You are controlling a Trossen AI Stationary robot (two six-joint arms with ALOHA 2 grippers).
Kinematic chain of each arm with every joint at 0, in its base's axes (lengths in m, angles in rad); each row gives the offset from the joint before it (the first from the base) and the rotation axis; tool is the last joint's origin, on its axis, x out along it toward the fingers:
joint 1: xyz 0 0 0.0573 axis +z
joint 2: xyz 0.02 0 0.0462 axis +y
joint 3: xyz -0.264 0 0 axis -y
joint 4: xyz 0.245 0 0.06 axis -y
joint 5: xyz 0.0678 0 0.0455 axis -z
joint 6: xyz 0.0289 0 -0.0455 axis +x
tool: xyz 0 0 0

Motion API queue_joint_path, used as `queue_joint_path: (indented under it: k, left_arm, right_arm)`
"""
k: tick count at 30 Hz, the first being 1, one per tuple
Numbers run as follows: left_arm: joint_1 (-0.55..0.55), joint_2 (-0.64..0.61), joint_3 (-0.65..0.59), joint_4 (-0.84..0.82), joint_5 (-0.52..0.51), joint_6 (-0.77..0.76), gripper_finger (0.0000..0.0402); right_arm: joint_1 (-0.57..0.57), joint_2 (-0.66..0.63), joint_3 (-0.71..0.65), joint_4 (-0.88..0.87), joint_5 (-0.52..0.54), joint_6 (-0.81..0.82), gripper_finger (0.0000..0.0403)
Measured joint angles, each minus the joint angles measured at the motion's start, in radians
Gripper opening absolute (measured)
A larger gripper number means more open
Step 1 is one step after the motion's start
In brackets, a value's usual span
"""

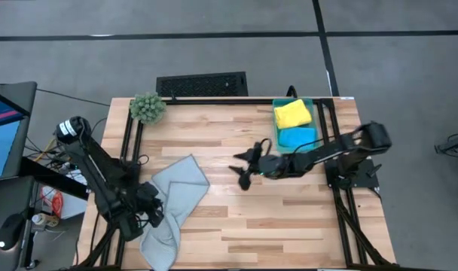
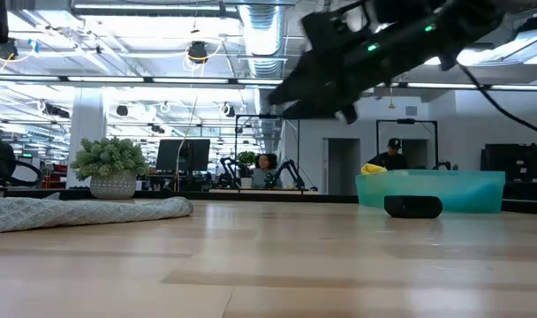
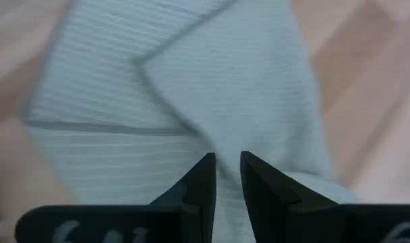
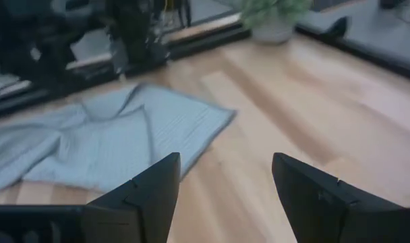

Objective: Fold microfiber towels
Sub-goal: Fold the gray microfiber cloth

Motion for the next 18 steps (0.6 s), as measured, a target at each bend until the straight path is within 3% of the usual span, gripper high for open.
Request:
queue_joint_path:
  k: [3,8,18]
  left_arm:
    - [-0.014,0.046,0.000,-0.038,0.023,-0.025,0.0061]
    - [-0.016,0.108,0.000,0.003,0.145,0.104,0.0064]
    - [-0.022,0.207,-0.001,-0.007,0.110,0.157,0.0089]
  right_arm:
    - [0.012,0.086,0.067,-0.003,-0.036,-0.008,0.0260]
    - [0.018,0.145,0.135,-0.003,-0.084,-0.008,0.0260]
    - [0.017,0.154,0.156,-0.001,-0.085,-0.008,0.0260]
